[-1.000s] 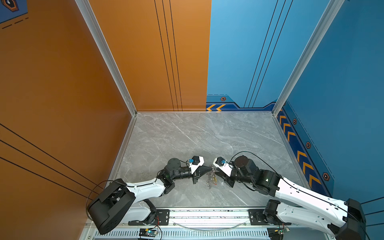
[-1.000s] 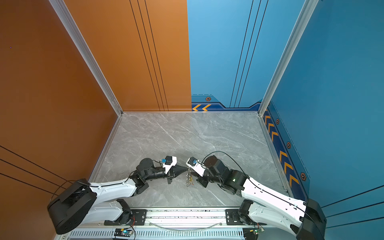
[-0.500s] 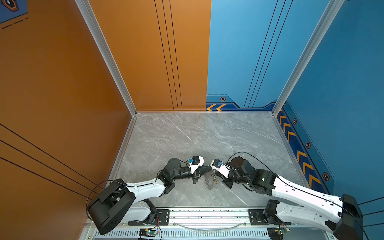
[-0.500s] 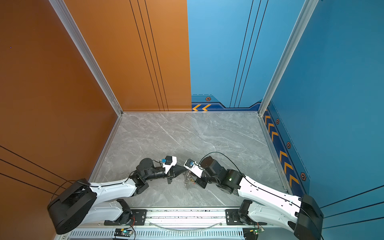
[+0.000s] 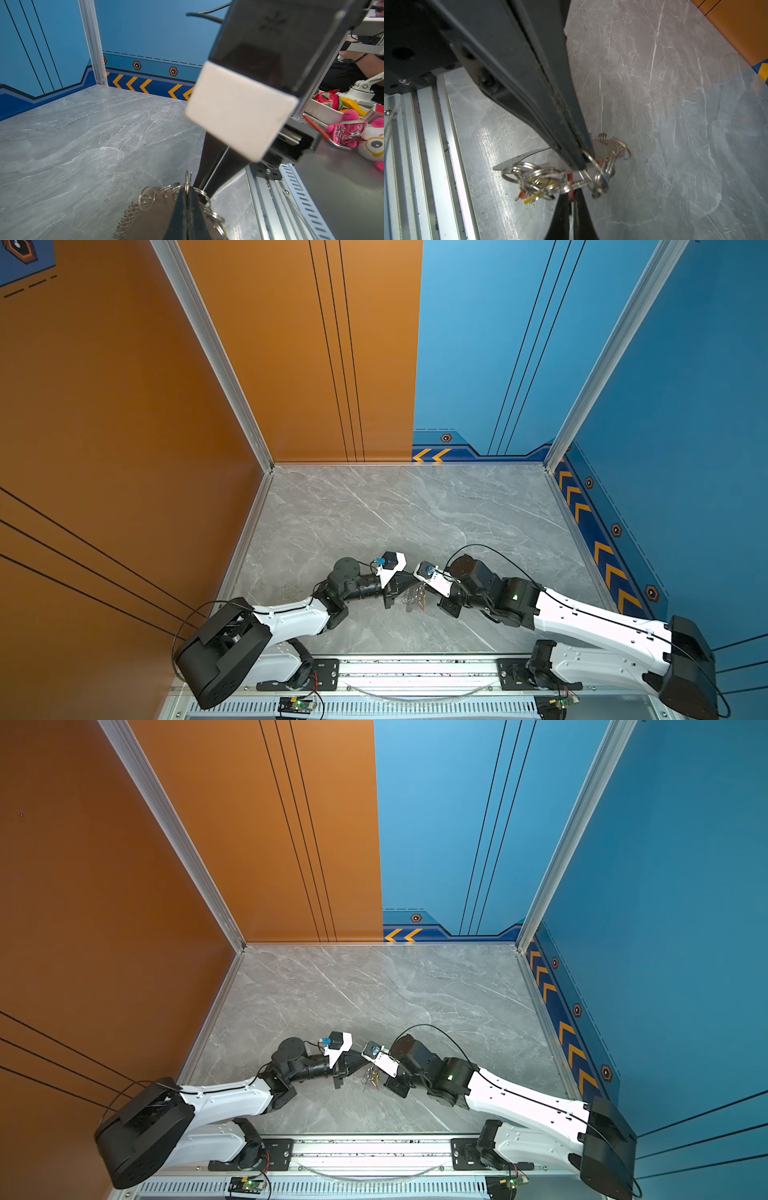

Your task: Put the keys on the keyring

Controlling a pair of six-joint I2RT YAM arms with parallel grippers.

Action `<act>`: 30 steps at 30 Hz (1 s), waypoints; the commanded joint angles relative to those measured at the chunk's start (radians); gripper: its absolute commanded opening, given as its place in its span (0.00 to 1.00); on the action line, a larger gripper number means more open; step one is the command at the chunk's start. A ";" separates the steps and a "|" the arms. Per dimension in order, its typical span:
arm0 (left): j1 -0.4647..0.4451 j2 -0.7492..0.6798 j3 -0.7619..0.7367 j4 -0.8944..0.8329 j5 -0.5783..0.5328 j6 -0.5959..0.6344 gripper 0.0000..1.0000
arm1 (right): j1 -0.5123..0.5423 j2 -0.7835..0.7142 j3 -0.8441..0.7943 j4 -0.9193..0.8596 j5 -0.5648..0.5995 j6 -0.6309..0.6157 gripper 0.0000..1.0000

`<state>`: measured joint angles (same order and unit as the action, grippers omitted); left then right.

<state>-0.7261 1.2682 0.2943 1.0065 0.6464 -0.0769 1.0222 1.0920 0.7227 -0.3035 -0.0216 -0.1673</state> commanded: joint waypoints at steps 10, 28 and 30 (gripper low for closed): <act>0.017 0.003 -0.004 0.161 0.006 -0.030 0.00 | -0.024 -0.122 0.007 -0.066 -0.020 -0.003 0.24; 0.016 0.117 -0.011 0.401 0.148 -0.113 0.00 | -0.116 -0.191 0.019 0.033 -0.195 -0.020 0.24; 0.017 0.117 -0.011 0.401 0.151 -0.114 0.00 | -0.114 -0.197 0.008 0.049 -0.219 -0.020 0.24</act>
<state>-0.7136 1.3849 0.2813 1.3346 0.7639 -0.1783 0.9031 0.9031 0.7277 -0.2970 -0.1883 -0.1730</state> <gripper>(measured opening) 0.044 0.243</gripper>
